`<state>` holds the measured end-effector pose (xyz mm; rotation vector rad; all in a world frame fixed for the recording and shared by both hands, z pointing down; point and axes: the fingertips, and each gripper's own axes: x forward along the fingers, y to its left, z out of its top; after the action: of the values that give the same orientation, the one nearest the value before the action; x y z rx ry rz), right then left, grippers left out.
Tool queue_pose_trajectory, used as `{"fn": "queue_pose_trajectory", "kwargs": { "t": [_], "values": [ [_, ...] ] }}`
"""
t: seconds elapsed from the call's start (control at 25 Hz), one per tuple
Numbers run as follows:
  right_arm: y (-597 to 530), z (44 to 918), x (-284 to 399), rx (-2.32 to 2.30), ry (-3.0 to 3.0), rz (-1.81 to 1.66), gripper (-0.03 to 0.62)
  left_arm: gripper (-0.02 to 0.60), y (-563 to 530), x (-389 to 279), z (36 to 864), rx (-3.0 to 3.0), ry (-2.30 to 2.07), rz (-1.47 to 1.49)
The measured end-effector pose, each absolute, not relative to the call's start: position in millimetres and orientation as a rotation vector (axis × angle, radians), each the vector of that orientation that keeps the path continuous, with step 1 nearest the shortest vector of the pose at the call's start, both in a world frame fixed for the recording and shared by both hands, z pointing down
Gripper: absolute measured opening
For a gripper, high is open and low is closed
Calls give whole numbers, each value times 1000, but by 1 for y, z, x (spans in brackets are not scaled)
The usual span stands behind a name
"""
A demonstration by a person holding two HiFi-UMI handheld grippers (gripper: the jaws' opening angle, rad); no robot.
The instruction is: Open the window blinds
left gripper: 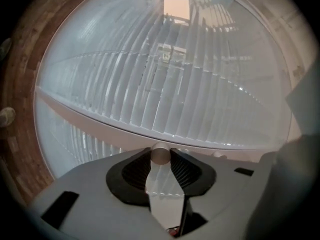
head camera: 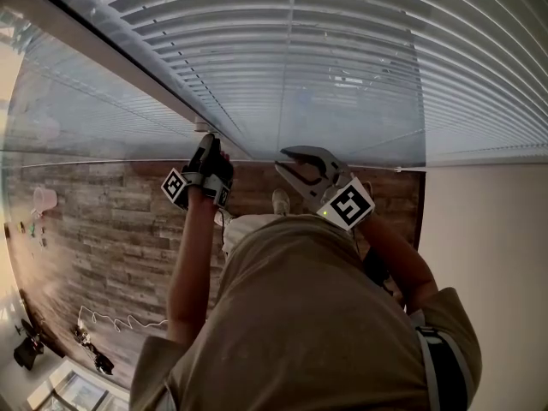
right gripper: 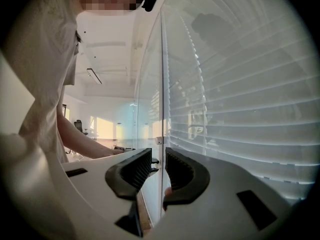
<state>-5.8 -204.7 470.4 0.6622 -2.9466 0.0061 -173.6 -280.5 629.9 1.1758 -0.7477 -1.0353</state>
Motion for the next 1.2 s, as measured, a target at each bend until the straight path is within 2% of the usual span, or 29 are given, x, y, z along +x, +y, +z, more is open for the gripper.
{"fn": "queue_pose_trajectory", "kwargs": {
  "t": [0.16, 0.52, 0.64, 0.72, 0.76, 0.88, 1.08, 1.2],
  "values": [
    [-201, 470, -5, 660, -2948, 7, 87, 133, -280, -171, 622, 1510, -1026, -693],
    [-202, 466, -1, 662, -2937, 20, 87, 133, -281, -164, 617, 2120, -1775, 575],
    [-201, 467, -2, 656, -2936, 8, 87, 133, -279, -161, 621, 2174, -1877, 821],
    [-200, 465, -3, 650, -2935, 13, 87, 135, -277, -161, 617, 2182, -1862, 766],
    [-199, 465, -3, 648, -2935, 17, 87, 155, -276, -163, 615, 2163, -1839, 665],
    [-198, 465, -3, 636, -2941, 9, 87, 211, -272, -174, 617, 1980, -1682, 203],
    [-202, 462, -8, 626, -2947, 26, 87, 213, -280, -175, 615, 1634, -1249, -512],
    [-198, 467, -8, 614, -2947, 18, 87, 212, -280, -170, 619, 1581, -1186, -612]
  ]
}}
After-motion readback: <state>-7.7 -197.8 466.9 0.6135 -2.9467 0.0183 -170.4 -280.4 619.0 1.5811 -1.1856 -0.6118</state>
